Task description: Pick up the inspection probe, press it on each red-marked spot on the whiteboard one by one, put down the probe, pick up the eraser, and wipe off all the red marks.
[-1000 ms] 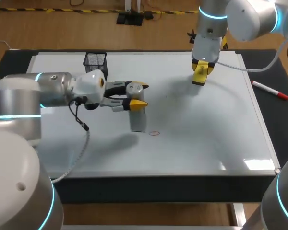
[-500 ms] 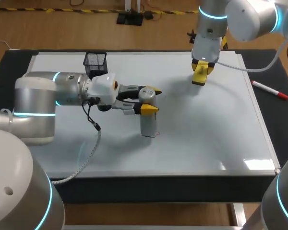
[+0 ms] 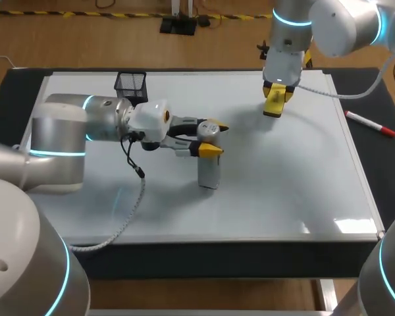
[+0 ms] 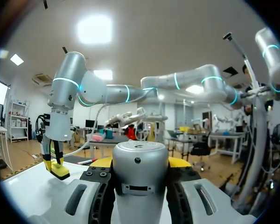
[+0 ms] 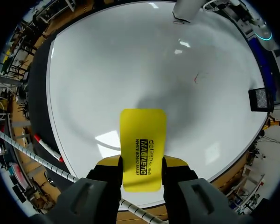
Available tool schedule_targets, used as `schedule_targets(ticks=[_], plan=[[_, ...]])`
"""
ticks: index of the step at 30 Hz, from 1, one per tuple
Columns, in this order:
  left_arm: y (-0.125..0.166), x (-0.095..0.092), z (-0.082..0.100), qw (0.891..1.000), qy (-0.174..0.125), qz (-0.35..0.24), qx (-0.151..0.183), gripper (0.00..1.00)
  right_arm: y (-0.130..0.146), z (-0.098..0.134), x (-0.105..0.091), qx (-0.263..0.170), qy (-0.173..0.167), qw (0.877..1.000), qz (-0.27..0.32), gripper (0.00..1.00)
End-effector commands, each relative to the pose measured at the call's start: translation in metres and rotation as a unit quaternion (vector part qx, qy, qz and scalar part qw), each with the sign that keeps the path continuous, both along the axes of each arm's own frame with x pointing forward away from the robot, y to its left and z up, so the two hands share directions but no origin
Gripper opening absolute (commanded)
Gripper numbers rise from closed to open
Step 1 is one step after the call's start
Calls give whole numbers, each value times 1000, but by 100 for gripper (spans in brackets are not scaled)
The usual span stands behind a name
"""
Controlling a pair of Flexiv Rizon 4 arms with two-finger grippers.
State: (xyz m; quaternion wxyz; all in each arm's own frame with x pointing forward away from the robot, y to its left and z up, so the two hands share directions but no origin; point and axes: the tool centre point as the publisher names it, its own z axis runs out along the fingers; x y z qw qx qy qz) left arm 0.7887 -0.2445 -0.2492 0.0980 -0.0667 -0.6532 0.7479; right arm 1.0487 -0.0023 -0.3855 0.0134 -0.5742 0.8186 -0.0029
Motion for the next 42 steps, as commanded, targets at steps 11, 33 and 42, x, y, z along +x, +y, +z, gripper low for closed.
schedule_targets(ticks=[11,33,42], plan=[[-5,5,-10,1000,5,-10,3,0,-1,1,1,-2,0,1000,1,0],[0,5,-18,1000,-3,-7,0,0,-1,1,1,-2,0,1000,1,0],[1,4,-18,1000,-3,-9,0,0,-1,1,1,-2,0,1000,1,0]])
